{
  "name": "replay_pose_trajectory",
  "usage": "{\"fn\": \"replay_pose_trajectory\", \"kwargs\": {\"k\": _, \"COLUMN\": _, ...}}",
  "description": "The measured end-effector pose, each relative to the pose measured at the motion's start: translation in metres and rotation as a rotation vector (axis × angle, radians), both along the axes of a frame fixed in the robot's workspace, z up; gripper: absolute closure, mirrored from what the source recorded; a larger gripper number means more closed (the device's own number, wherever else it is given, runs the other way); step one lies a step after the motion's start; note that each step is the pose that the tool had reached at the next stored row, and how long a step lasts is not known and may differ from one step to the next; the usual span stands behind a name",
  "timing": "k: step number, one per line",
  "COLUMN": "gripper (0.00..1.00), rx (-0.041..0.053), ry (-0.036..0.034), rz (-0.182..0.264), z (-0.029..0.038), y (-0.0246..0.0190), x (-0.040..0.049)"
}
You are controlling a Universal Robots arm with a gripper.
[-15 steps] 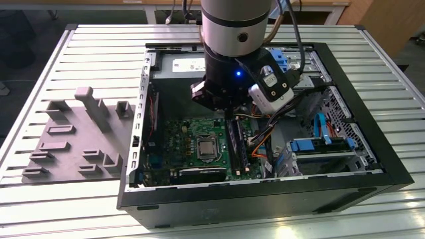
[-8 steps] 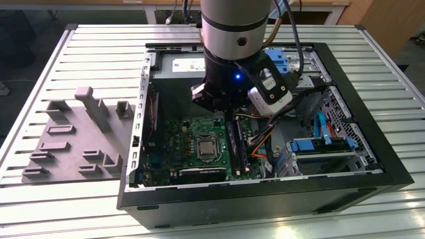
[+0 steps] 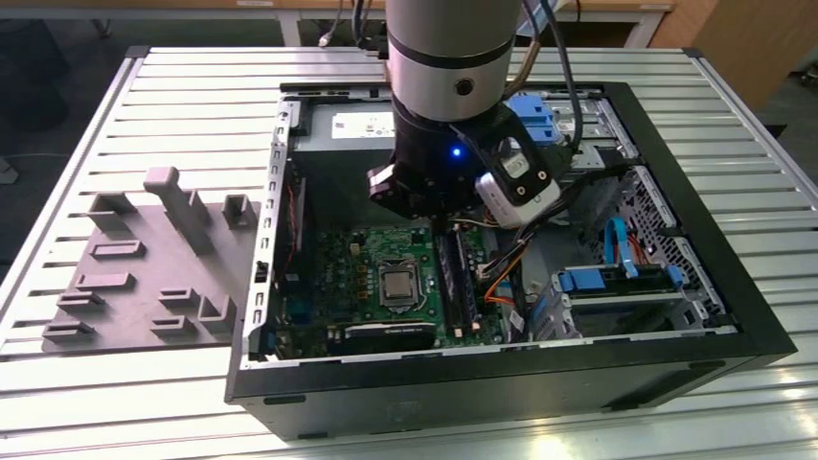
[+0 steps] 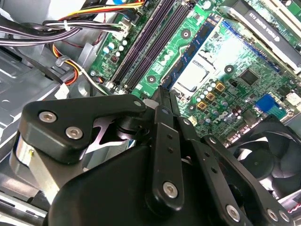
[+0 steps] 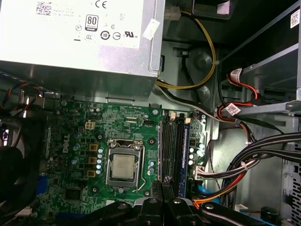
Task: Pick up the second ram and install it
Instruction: 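Insert the second ram into the second slot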
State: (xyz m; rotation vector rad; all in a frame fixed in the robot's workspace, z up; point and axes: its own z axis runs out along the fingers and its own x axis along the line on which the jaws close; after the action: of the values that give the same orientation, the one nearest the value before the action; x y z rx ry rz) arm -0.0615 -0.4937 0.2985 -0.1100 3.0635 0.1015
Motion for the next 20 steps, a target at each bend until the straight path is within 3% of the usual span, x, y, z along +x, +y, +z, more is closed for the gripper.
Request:
{"fn": "replay_pose_trajectory", "kwargs": {"k": 10, "gripper": 0.88, "rx": -0.0018, "ry": -0.0001, "rz": -0.007, "z": -0.005, "y": 0.0, "x": 0.0}}
{"fn": "replay_pose_trajectory", "kwargs": {"k": 20, "gripper": 0.88, "rx": -0.0032, "ry": 0.0, "rz": -0.042, "z": -0.0155, "y": 0.0, "x": 0.0032}}
